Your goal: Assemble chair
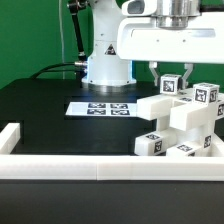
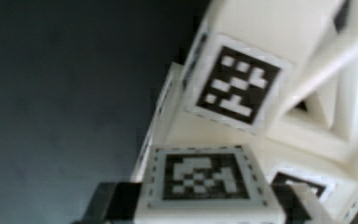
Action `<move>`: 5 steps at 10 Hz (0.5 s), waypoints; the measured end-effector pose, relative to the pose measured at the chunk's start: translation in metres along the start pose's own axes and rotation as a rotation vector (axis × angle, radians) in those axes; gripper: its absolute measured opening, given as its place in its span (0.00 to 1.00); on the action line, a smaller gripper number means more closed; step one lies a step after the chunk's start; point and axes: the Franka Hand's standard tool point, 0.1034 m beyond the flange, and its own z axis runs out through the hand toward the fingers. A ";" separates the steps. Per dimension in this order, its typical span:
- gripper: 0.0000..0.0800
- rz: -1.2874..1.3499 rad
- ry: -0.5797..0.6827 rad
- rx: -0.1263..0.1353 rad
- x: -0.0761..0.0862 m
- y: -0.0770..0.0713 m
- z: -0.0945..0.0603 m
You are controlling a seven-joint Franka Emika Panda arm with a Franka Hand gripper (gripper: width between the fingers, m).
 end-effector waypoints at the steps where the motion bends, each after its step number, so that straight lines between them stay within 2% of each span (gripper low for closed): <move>1: 0.34 0.087 0.000 0.001 0.000 0.000 0.000; 5: 0.34 0.401 0.001 0.008 -0.001 -0.002 0.000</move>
Offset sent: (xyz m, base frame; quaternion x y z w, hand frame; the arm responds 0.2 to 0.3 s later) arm -0.0037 -0.0030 -0.0080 -0.0189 -0.0032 0.1615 0.9867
